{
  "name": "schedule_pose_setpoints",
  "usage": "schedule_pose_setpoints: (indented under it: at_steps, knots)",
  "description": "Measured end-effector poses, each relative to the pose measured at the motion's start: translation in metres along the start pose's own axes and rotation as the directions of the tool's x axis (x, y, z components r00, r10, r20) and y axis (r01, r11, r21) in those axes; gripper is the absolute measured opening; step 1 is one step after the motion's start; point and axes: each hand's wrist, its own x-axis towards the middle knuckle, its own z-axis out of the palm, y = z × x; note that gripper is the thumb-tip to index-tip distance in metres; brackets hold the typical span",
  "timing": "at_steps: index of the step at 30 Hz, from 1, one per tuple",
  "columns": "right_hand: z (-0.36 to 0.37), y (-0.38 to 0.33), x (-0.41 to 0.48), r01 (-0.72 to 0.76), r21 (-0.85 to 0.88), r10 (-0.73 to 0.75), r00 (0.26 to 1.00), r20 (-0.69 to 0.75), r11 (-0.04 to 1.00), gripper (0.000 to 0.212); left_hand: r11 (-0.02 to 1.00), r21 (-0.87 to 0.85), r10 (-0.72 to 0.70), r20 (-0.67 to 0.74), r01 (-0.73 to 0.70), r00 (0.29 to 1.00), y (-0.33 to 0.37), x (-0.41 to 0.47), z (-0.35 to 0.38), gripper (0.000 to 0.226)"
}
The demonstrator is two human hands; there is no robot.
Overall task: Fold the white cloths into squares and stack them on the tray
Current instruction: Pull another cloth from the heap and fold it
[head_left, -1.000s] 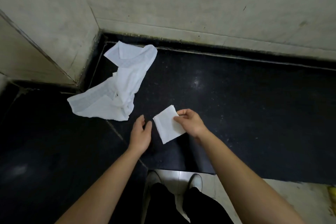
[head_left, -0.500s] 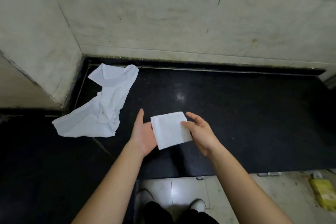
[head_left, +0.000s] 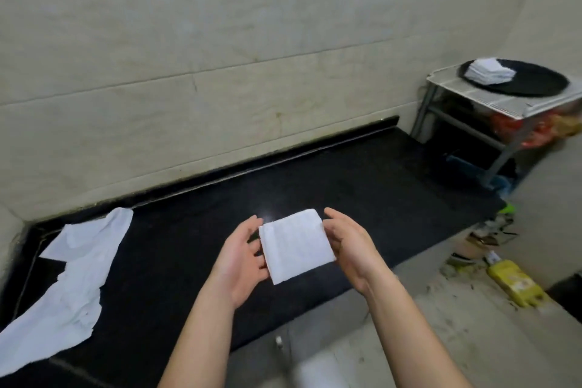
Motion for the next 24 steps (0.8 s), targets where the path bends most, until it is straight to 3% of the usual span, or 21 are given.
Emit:
schedule_pose_setpoints:
  at_steps: [5,11,16,24]
  knots:
    - [-0.154,-0.024,-0.037,-0.094,0.094,0.095,0.995,-0.008,0.991,0.039,0.987,0.159,-0.034,0.160,0.009,0.987,-0.054,-0.004,0.126,0.030]
    - [-0.313,-0.026,-0.068,-0.214,0.151,0.232,0.965,-0.119,0.965,0.057,0.921,0.377,-0.211,0.263,0.101,0.941,-0.122,0.007,0.262,0.036]
    - [-0.387,-0.041,-0.058,-0.259,0.071,0.266,0.957,-0.116,0.963,0.061,0.874,0.475,-0.283,0.329,0.101,0.901,-0.144,0.035,0.340,0.040]
    - [-0.465,-0.081,0.027,-0.157,0.196,0.185,0.973,-0.135,0.968,0.040,0.868,0.416,-0.410,0.296,0.270,0.863,-0.159,0.157,0.428,0.042]
